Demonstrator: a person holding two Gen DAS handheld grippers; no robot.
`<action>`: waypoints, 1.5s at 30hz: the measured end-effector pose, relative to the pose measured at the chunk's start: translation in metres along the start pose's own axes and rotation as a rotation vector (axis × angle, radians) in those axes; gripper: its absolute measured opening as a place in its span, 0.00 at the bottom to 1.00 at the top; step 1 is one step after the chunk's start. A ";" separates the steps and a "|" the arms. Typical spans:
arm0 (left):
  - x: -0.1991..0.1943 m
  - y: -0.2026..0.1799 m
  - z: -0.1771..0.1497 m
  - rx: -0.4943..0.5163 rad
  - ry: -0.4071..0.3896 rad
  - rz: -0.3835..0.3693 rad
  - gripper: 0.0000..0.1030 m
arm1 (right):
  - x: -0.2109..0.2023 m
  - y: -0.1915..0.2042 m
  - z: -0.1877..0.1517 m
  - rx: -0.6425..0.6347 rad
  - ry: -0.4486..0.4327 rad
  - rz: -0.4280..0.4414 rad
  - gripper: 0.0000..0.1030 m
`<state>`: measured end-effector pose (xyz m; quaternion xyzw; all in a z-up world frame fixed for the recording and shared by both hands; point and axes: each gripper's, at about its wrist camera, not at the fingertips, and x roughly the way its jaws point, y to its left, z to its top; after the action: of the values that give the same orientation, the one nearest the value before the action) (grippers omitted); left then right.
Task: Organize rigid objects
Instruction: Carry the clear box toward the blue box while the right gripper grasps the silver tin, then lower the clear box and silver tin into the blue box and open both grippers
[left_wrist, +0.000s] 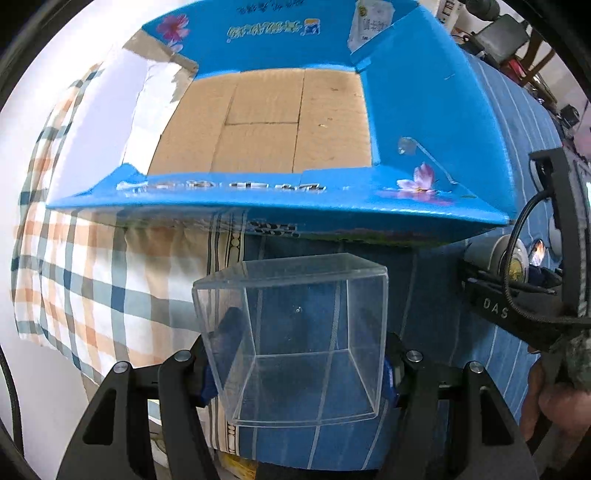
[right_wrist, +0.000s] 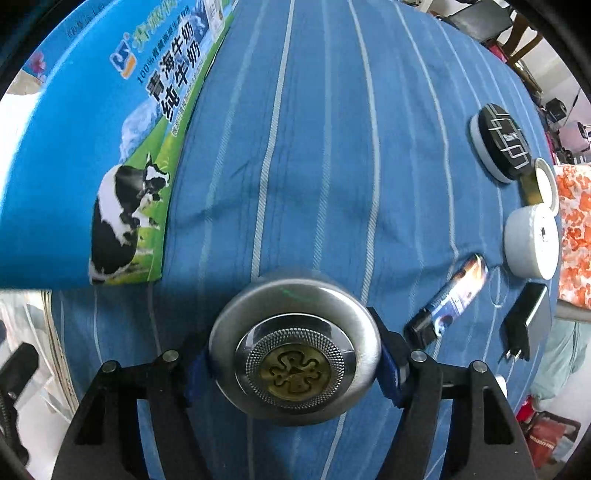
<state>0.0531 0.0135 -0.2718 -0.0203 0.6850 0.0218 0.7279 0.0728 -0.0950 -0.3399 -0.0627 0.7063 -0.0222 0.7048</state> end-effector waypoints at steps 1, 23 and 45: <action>-0.003 0.000 0.000 0.009 -0.008 0.001 0.60 | -0.006 -0.004 -0.004 -0.001 -0.011 0.001 0.71; -0.126 0.008 0.028 0.108 -0.227 -0.059 0.60 | -0.206 0.013 -0.016 0.030 -0.327 0.131 0.71; -0.012 0.111 0.161 -0.007 -0.093 -0.108 0.60 | -0.069 0.145 0.184 0.083 -0.090 0.142 0.71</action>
<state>0.2061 0.1335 -0.2501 -0.0588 0.6485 -0.0140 0.7588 0.2483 0.0678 -0.2900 0.0162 0.6751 0.0014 0.7375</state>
